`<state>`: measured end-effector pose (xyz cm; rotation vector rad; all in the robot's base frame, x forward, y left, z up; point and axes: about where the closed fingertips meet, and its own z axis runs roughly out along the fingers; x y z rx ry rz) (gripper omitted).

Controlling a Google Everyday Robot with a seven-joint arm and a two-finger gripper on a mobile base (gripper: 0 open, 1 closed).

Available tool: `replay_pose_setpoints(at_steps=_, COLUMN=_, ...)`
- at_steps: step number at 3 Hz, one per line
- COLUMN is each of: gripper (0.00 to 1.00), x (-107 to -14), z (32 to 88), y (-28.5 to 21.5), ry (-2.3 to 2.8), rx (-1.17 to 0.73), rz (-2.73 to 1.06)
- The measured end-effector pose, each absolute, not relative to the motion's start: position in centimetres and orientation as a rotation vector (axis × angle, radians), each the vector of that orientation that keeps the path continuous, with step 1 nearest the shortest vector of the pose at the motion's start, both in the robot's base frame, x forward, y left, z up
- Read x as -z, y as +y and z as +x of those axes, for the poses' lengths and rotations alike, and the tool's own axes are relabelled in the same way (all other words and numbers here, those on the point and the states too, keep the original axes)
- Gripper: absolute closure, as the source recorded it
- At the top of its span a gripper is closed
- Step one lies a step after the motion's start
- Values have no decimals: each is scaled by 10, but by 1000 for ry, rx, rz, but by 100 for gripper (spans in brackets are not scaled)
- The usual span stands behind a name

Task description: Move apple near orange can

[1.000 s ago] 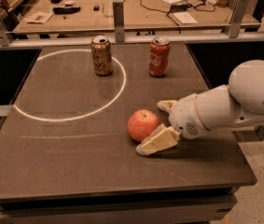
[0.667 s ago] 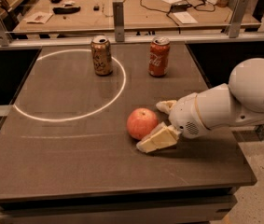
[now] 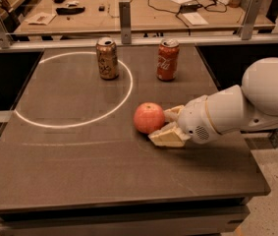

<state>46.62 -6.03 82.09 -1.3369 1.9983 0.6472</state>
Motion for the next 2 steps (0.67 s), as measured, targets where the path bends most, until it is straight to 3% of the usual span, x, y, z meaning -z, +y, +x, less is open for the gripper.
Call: replay_pose_setpoints(at_steps=2, gripper=39, x=-826, z=470, y=-45, ry=2002, rx=-716, rz=-1348)
